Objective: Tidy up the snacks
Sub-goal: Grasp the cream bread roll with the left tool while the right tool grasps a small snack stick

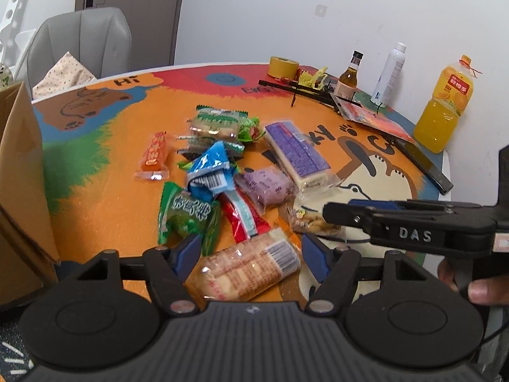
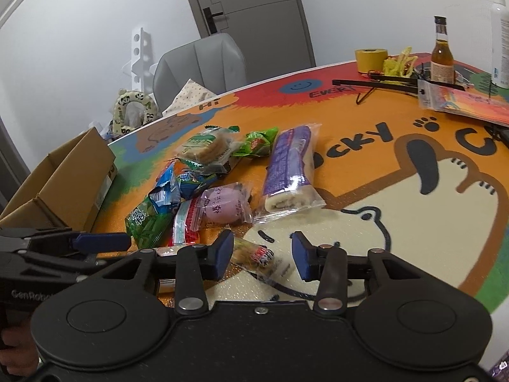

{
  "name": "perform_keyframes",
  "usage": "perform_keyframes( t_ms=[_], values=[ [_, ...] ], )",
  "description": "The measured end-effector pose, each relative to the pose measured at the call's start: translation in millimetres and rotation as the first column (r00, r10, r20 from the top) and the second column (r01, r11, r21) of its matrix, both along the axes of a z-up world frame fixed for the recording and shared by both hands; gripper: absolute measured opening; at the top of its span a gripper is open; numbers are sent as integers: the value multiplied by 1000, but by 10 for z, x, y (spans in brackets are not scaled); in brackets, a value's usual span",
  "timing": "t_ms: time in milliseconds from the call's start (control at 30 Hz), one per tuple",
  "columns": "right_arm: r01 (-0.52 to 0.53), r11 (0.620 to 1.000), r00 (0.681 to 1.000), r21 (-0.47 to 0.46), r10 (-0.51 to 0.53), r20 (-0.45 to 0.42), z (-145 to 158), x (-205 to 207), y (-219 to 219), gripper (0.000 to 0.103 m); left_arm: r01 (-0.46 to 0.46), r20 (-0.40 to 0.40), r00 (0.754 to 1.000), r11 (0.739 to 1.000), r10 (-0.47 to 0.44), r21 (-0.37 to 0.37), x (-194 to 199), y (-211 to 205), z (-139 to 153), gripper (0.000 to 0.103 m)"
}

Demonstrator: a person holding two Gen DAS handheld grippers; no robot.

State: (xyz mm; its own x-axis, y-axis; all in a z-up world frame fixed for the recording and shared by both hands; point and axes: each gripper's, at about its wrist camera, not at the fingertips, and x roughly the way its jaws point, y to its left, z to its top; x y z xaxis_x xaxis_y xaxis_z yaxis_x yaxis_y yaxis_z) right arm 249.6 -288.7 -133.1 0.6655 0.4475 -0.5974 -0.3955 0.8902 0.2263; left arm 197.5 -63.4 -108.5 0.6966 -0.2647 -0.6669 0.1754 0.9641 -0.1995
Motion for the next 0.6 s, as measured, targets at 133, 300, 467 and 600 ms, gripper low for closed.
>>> perform_keyframes(
  t_ms=[133, 300, 467, 600],
  values=[
    [-25, 999, 1000, -25, 25, 3, -44, 6, 72, 42, 7, -7, 1000, 1000, -7, 9, -63, 9, -32, 69],
    [-23, 998, 1000, -50, 23, -1, -107, -50, 90, 42, 12, -22, 1000, 1000, -11, 24, -157, 4, -73, 69],
    [-30, 997, 1000, -72, 30, 7, -115, -160, 130, 28, -6, -38, 999, 999, 7, 39, -240, -26, -117, 67],
    [-32, 997, 999, -77, 32, 6, -116, -272, 133, 28, -13, -31, 999, 998, 15, 68, -332, -49, -148, 51]
  ],
)
